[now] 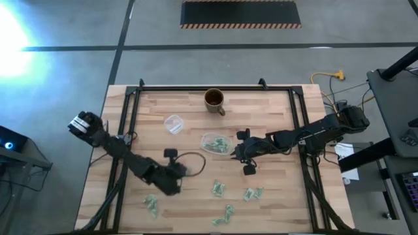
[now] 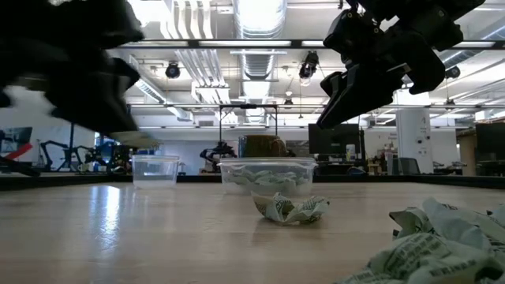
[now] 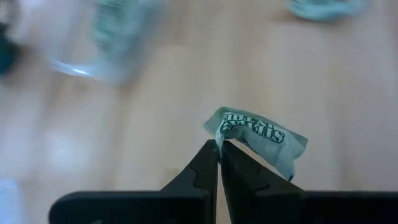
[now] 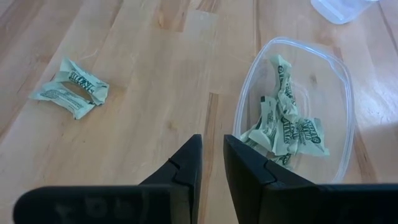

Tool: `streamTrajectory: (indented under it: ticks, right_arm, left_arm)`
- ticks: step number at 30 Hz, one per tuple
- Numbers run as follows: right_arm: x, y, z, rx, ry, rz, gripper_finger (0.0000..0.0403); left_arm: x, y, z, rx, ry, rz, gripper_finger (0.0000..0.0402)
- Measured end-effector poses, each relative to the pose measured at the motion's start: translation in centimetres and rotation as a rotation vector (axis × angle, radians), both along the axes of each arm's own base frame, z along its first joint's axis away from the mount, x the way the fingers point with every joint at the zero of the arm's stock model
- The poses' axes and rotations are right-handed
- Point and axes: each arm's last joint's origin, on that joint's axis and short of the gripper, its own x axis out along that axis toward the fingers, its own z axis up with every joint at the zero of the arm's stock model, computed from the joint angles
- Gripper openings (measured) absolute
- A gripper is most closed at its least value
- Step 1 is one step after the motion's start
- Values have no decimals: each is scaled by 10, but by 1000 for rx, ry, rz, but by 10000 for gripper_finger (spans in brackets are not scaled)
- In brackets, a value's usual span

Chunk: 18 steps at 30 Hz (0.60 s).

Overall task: Pick and place Stevia / Truvia into bins
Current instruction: Put the green stevia packet into the transparent container

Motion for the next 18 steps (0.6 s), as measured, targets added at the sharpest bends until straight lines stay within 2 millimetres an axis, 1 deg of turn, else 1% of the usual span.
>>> streamTrajectory:
  ticks: [3,10,14,18]
  right_arm:
    - [0,0,0,3,1,-3,56]
    - [0,0,0,7,6,-7,56]
    - [-1,0,-1,15,11,-15,56]
    - [-1,0,-1,14,12,-14,57]
  left_arm:
    - [12,18,3,61,-33,47,0]
    - [41,59,13,148,-117,77,0]
    - [51,81,18,193,-133,94,0]
    - [59,101,22,183,-177,133,0]
